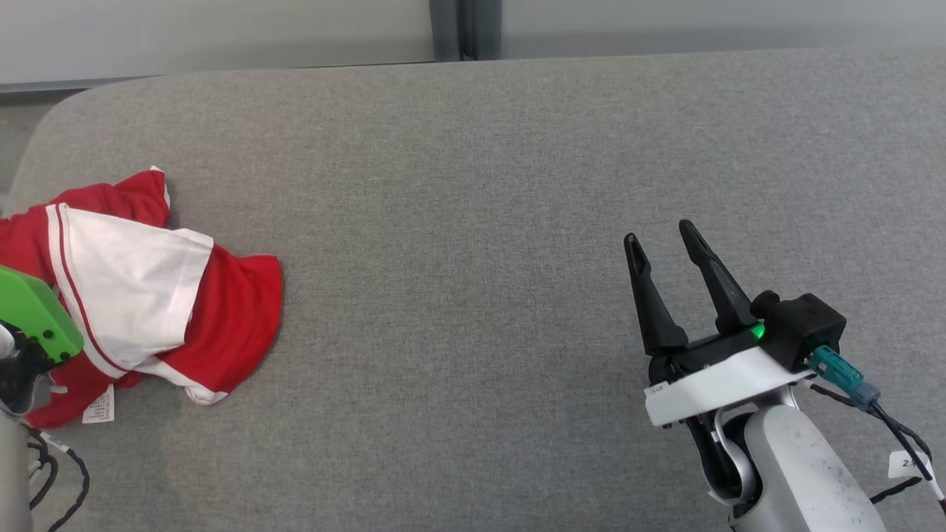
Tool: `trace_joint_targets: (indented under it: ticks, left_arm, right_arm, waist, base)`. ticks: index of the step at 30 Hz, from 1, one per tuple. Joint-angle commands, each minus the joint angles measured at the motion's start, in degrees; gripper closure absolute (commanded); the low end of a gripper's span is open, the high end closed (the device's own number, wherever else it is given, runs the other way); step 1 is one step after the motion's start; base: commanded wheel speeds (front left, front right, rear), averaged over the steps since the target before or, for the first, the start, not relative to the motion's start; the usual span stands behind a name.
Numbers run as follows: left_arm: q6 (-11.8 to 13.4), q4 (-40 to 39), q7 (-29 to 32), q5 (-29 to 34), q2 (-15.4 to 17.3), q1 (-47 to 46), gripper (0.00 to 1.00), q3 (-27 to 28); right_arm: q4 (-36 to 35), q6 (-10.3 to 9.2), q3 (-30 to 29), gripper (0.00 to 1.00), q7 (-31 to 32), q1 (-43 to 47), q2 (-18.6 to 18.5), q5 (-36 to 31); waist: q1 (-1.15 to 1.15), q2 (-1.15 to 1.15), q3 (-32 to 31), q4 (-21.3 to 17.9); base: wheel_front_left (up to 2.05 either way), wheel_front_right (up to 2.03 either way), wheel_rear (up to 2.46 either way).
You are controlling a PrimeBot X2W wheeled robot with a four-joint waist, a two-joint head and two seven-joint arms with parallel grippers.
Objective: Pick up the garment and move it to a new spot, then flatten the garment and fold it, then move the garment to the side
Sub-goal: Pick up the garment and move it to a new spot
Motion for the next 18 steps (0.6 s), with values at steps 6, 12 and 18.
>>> trace_joint_targets:
  ticks: [6,12,18]
  left_arm:
    - [-1.0,-4.88,-1.33,2.02,1.56,-1.52,1.0,-2.21]
    - [-2.01,-14.89,0.18,2.96,1.92,-2.35,1.0,-5.05]
    - [-1.95,-28.08,3.06,3.31,0.62,-3.37,1.0,-7.95]
  right_arm:
    - [0.69,0.02,-0.05,0.0,-0.16,1.77,0.44,0.07]
    - [1.05,0.02,0.32,0.0,-0.16,2.86,0.95,0.68]
    - [1.01,0.02,-0.61,0.0,-0.16,3.72,1.26,0.86]
  waist:
    - [0.0,0.0,-4.01,1.34]
    - [0.0,0.0,-7.23,0.77]
    - [0.0,0.0,-8.8,-1.96]
  base:
    - [0.0,0.0,0.0]
    - [0.0,0.0,0.0]
    - [0.0,0.0,0.0]
